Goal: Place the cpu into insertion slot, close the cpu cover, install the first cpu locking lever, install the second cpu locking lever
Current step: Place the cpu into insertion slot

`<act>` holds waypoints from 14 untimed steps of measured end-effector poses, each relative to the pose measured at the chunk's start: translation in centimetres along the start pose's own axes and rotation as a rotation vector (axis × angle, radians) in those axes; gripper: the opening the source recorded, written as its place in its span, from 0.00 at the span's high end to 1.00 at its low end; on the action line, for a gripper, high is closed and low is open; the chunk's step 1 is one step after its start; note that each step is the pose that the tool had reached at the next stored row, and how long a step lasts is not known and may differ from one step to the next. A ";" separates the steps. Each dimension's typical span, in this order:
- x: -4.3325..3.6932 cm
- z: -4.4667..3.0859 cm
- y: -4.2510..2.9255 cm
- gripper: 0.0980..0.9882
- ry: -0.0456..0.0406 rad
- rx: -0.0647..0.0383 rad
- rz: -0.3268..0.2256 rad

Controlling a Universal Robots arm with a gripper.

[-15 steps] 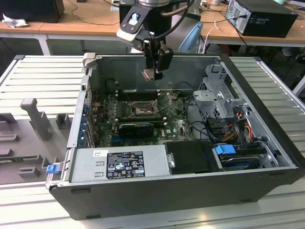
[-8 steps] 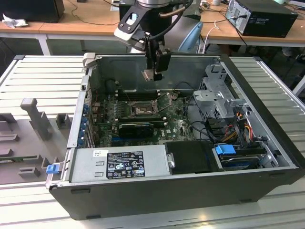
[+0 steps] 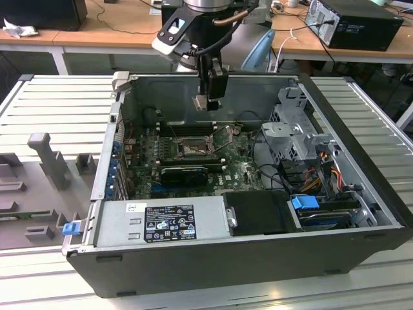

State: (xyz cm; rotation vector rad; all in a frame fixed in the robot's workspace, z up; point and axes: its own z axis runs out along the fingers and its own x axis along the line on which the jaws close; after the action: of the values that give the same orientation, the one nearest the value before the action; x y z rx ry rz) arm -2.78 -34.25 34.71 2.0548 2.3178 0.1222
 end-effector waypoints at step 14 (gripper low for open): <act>0.01 1.95 -0.63 0.52 -0.0092 0.001 0.113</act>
State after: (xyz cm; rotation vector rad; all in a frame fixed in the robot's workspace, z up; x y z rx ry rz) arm -3.24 -34.25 32.71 2.1824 2.1963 0.1146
